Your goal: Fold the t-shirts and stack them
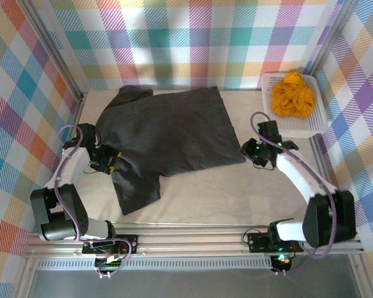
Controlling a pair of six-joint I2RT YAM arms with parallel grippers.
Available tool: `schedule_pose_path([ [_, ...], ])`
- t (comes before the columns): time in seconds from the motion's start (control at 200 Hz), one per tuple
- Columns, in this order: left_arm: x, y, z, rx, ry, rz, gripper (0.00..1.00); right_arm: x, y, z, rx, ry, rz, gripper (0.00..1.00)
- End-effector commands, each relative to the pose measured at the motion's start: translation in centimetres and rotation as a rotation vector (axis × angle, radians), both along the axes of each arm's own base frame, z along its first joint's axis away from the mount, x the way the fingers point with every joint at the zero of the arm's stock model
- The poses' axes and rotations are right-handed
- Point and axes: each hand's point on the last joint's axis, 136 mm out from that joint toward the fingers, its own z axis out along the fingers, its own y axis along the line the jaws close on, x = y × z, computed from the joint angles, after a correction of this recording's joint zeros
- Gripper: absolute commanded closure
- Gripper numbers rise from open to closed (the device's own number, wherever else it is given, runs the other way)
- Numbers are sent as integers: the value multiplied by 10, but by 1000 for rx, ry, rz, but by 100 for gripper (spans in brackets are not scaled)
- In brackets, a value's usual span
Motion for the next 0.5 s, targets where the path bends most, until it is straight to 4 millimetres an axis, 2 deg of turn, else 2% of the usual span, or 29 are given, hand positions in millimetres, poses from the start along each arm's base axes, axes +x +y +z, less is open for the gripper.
schedule_pose_path([
  [0.0, 20, -5, -6, -8, -13, -7, 51, 32, 26, -3, -22, -36, 93, 72],
  [0.09, 23, -12, -13, -6, 17, -22, 52, 50, 36, -23, -7, 10, 100, 73],
  [0.19, 10, -9, -19, 21, 69, -12, 50, 64, 45, -47, -4, 89, 121, 76],
  [0.27, 0, -5, -21, 50, 95, -10, 48, 70, 44, -69, -40, 168, 114, 77],
  [0.365, -9, -4, -22, 60, 98, -14, 47, 74, 28, -88, -139, 254, 85, 78],
  [0.495, -20, -4, -25, 64, 126, -21, 45, 68, -12, -99, -271, 368, -3, 81],
])
